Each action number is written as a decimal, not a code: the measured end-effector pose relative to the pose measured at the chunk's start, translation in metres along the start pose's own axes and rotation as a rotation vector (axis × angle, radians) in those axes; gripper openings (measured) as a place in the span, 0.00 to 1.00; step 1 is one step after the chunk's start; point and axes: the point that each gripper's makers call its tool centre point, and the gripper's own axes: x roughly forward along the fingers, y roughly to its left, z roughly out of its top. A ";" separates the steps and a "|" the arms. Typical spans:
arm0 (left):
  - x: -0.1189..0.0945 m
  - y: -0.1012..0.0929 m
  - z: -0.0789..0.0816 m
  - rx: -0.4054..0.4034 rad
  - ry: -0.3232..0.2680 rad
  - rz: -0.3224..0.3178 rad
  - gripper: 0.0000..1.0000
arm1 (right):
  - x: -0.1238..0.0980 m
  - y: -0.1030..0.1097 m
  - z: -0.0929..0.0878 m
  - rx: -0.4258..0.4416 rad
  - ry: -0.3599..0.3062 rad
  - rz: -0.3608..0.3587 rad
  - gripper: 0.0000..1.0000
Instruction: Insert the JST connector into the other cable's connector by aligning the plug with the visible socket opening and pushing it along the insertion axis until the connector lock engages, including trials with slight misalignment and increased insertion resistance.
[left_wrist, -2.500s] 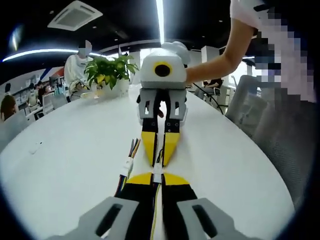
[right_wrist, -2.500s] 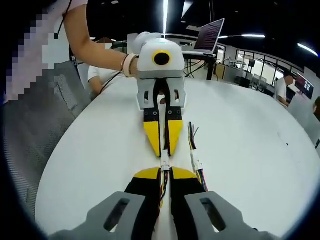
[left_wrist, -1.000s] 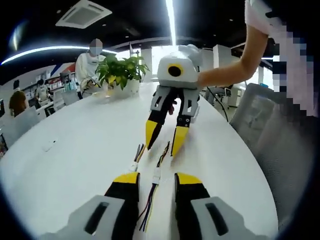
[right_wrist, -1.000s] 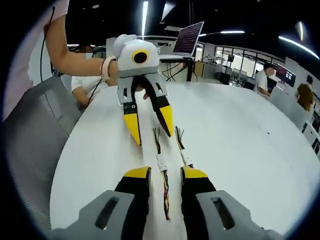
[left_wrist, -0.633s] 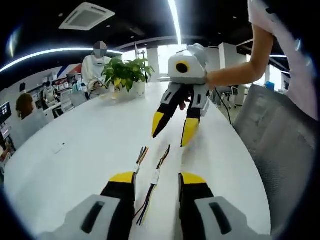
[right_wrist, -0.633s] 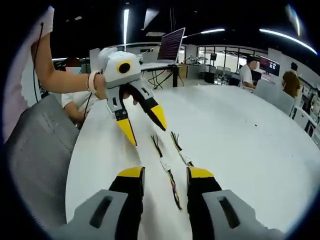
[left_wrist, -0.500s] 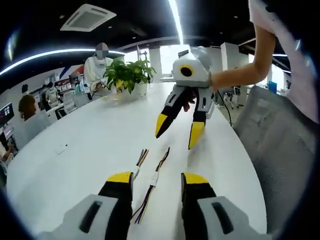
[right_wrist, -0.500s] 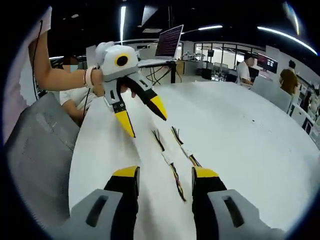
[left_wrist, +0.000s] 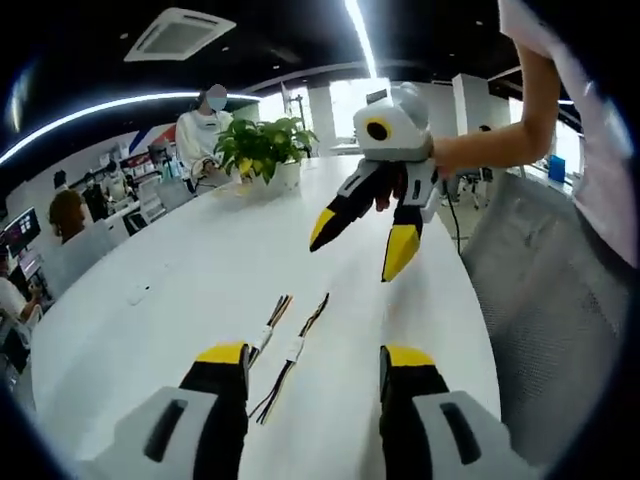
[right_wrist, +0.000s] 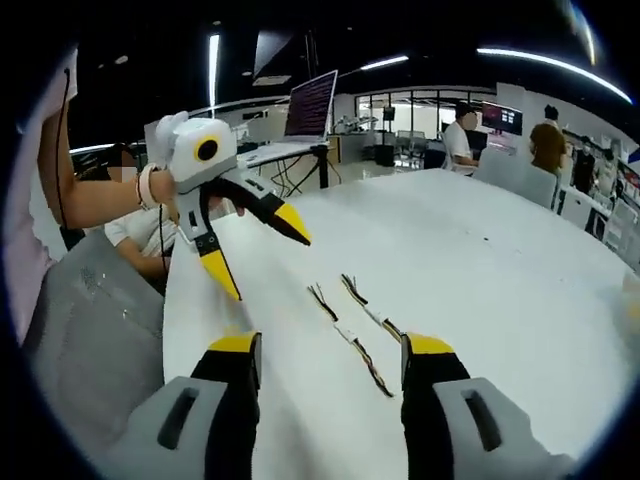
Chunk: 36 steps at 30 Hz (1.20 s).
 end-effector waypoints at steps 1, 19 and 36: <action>-0.001 -0.003 0.001 0.009 0.008 0.001 0.50 | -0.001 0.002 0.000 0.001 0.002 -0.009 0.60; -0.016 -0.013 -0.031 -0.120 0.155 0.138 0.63 | -0.006 0.029 -0.032 -0.005 0.103 -0.036 0.62; -0.009 -0.041 -0.044 -0.220 0.180 0.154 0.64 | -0.014 0.032 -0.065 -0.007 0.222 -0.109 0.65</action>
